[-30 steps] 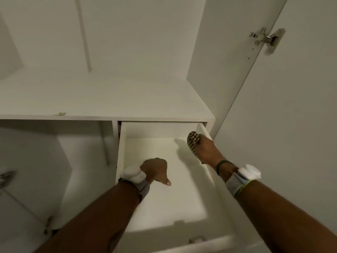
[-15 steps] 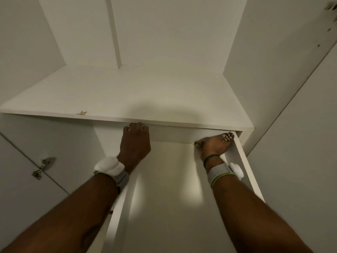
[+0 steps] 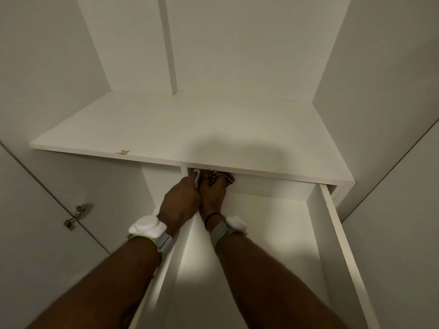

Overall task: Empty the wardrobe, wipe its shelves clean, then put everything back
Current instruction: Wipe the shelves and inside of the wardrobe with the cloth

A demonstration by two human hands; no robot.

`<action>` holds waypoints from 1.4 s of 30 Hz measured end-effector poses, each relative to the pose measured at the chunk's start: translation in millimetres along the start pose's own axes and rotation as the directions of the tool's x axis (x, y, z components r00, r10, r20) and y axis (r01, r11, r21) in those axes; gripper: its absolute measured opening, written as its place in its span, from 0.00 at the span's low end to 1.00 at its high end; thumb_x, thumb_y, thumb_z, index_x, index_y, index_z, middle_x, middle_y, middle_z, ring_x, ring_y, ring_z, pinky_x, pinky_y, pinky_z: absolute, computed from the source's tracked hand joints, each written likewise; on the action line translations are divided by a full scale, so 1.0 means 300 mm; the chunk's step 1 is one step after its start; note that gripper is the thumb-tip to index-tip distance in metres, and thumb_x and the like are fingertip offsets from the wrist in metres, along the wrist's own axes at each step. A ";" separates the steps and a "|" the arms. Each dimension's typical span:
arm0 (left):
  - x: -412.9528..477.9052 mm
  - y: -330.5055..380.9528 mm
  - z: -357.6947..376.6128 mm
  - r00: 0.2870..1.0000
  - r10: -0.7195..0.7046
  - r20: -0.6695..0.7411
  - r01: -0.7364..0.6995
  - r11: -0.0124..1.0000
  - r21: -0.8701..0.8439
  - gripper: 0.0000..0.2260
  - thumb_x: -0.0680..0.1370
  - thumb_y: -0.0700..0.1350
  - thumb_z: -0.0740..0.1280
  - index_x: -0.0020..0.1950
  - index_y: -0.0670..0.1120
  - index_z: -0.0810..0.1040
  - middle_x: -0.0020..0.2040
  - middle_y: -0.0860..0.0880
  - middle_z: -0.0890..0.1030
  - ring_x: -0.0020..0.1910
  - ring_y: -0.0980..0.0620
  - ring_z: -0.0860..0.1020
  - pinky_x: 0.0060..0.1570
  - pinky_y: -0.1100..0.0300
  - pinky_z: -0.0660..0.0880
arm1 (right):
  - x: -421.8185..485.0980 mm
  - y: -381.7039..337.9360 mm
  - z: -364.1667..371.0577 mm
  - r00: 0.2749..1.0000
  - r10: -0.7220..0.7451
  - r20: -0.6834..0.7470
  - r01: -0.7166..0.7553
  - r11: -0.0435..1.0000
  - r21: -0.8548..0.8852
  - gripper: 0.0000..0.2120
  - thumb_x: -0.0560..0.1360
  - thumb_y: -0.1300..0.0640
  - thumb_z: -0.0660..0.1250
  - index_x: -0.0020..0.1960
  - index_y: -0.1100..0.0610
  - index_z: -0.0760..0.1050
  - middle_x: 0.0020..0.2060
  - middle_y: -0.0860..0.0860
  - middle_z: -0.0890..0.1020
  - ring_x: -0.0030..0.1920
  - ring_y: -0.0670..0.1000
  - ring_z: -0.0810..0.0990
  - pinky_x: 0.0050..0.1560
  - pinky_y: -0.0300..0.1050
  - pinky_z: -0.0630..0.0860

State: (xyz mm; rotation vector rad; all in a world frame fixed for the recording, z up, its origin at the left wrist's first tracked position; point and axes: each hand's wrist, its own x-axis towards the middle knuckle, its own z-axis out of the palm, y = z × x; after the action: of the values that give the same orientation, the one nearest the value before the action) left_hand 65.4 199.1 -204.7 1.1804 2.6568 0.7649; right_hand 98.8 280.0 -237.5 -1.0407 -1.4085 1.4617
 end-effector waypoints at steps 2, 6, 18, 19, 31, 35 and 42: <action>-0.003 0.009 -0.005 1.000 -0.003 0.018 0.003 1.000 0.005 0.24 0.84 0.45 0.58 0.81 0.46 0.60 0.72 0.41 0.72 0.69 0.41 0.73 0.69 0.51 0.68 | -0.009 0.001 -0.015 0.993 -0.034 0.112 0.038 0.999 -0.033 0.12 0.80 0.56 0.65 0.63 0.56 0.77 0.55 0.53 0.82 0.55 0.51 0.80 0.60 0.46 0.77; -0.006 0.023 -0.014 1.000 0.016 0.024 -0.018 0.998 0.054 0.24 0.85 0.50 0.56 0.80 0.46 0.60 0.71 0.42 0.73 0.67 0.40 0.75 0.66 0.48 0.70 | 0.028 0.022 -0.115 0.950 -0.101 0.296 0.152 0.977 -0.153 0.08 0.80 0.60 0.64 0.56 0.56 0.81 0.48 0.48 0.83 0.49 0.48 0.80 0.53 0.40 0.76; -0.026 0.034 -0.018 0.998 0.018 0.062 -0.030 0.980 0.199 0.25 0.83 0.42 0.54 0.81 0.45 0.56 0.68 0.40 0.72 0.56 0.34 0.78 0.55 0.45 0.75 | 0.065 0.020 -0.274 0.973 -0.205 0.108 0.232 0.840 -0.490 0.10 0.77 0.55 0.65 0.57 0.52 0.80 0.49 0.55 0.85 0.51 0.60 0.82 0.52 0.52 0.79; -0.028 0.029 -0.017 0.998 0.014 0.062 -0.025 0.983 0.183 0.25 0.84 0.43 0.53 0.81 0.46 0.55 0.69 0.40 0.72 0.56 0.35 0.78 0.56 0.45 0.75 | 0.068 0.036 -0.324 0.976 -0.211 0.053 0.208 0.840 -0.501 0.13 0.77 0.56 0.65 0.61 0.53 0.79 0.53 0.56 0.84 0.54 0.61 0.82 0.54 0.52 0.78; -0.038 0.006 -0.005 0.997 -0.009 0.081 0.003 0.997 0.072 0.26 0.84 0.43 0.55 0.82 0.47 0.54 0.73 0.41 0.69 0.63 0.37 0.76 0.63 0.45 0.73 | 0.184 0.062 -0.624 0.813 -0.186 -0.552 -0.096 0.892 -0.442 0.20 0.77 0.64 0.62 0.68 0.68 0.69 0.65 0.66 0.73 0.65 0.65 0.72 0.65 0.55 0.69; -0.054 0.015 -0.002 0.999 0.010 0.039 -0.012 0.999 0.050 0.24 0.85 0.45 0.52 0.82 0.47 0.55 0.74 0.41 0.69 0.66 0.37 0.74 0.66 0.46 0.71 | 0.159 0.057 -0.542 0.883 -0.068 -0.465 -0.182 0.862 -0.472 0.21 0.75 0.62 0.64 0.67 0.61 0.69 0.64 0.61 0.75 0.65 0.63 0.72 0.65 0.57 0.64; -0.064 0.016 -0.022 0.998 0.044 0.047 -0.045 0.999 0.016 0.25 0.84 0.44 0.56 0.81 0.45 0.57 0.71 0.40 0.71 0.63 0.38 0.76 0.60 0.49 0.72 | -0.051 0.143 -0.167 0.894 -0.279 0.351 0.447 0.500 -0.742 0.15 0.76 0.56 0.59 0.58 0.58 0.79 0.57 0.59 0.79 0.58 0.62 0.75 0.61 0.63 0.73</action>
State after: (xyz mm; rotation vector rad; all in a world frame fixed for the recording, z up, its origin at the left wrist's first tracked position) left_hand 79.8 185.3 -198.2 1.2494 2.6127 0.7140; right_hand 150.3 279.8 -281.4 -1.0220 -2.3878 0.5404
